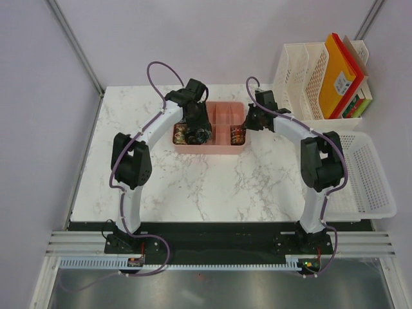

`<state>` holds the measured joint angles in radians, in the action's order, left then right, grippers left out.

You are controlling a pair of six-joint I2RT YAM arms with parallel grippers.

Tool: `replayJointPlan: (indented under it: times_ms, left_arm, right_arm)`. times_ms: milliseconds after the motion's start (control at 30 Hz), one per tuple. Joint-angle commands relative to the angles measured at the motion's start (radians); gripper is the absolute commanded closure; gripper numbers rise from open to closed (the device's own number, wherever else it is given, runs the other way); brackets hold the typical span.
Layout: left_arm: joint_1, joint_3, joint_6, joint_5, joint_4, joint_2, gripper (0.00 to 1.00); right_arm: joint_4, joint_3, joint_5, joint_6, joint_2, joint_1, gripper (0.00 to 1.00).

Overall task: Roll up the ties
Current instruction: Move the storage box to the center of the board, then place the tie in the storage box.

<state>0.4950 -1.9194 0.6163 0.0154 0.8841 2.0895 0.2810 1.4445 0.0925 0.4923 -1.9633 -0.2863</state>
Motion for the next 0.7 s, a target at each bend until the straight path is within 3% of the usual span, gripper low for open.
replayJointPlan:
  times_ms: [0,167,433,667]
  left_arm:
    - [0.023,-0.052,-0.033,-0.063,-0.020,-0.060,0.98]
    - [0.048,-0.086,-0.026,-0.046,-0.019,-0.051,0.98]
    - [0.007,0.026,-0.033,-0.019,-0.007,-0.042,0.98]
    - [0.005,-0.001,-0.044,0.086,-0.002,-0.023,0.98]
  right_arm:
    - [0.032,-0.039,0.061,0.029,0.044,-0.031,1.00]
    - [0.032,-0.042,0.056,0.031,0.047,-0.034,1.00]
    - [0.034,-0.055,0.047,0.028,0.055,-0.033,1.00]
    - [0.032,-0.056,0.049,0.034,0.049,-0.034,1.00]
